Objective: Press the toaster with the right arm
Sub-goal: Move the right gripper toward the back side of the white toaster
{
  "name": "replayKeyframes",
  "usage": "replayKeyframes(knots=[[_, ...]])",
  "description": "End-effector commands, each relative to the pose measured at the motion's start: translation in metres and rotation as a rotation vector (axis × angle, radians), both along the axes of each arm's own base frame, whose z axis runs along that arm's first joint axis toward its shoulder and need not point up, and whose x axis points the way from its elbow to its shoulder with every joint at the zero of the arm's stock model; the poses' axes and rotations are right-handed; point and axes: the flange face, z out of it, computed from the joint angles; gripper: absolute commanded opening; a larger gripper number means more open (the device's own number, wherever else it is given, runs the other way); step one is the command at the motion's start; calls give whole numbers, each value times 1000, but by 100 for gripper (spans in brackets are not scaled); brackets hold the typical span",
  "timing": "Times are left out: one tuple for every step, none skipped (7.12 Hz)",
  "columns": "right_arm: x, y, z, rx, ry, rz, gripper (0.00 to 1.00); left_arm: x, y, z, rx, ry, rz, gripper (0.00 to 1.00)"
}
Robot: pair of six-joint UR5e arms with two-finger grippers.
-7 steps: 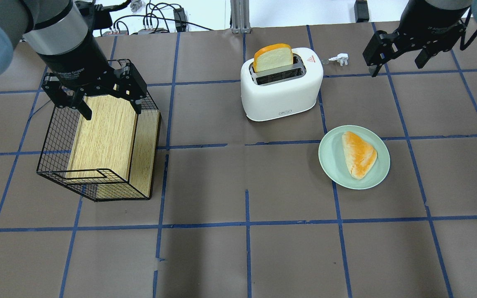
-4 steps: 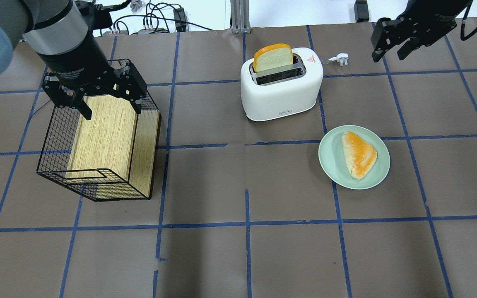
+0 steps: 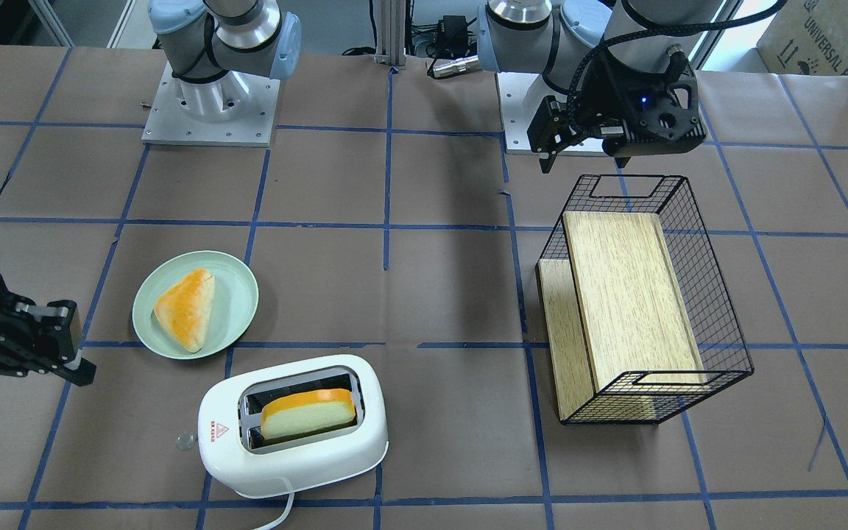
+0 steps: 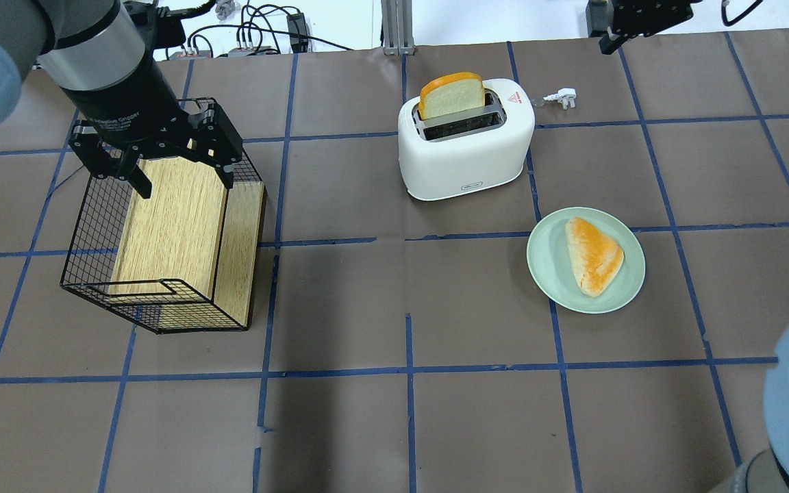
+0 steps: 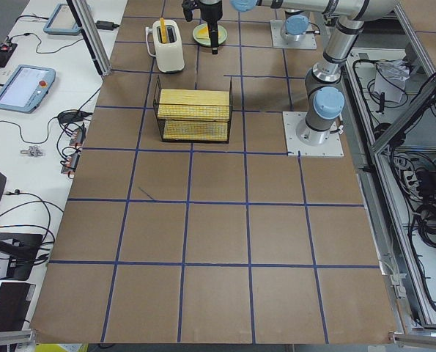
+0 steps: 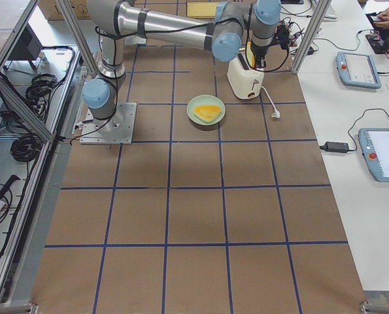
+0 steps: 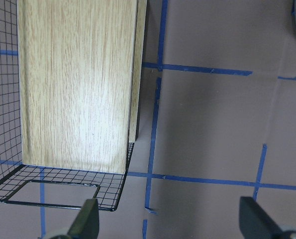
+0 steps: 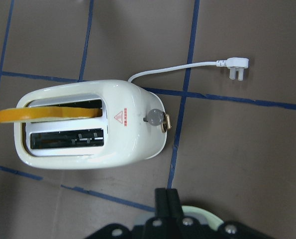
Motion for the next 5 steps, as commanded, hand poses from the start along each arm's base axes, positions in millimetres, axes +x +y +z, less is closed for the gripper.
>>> replayKeyframes(knots=[[13,-30,-64,71,-61,24,5,0,0,0,0,0,0,100],[22,-37,-82,88,-66,35,5,0,0,0,0,0,0,100],[23,-40,-96,108,-73,36,5,0,0,-1,1,0,0,100],[24,-43,-109,123,-87,37,5,0,0,-1,1,0,0,100],[24,-48,-122,131,-89,38,5,0,0,-1,1,0,0,100]])
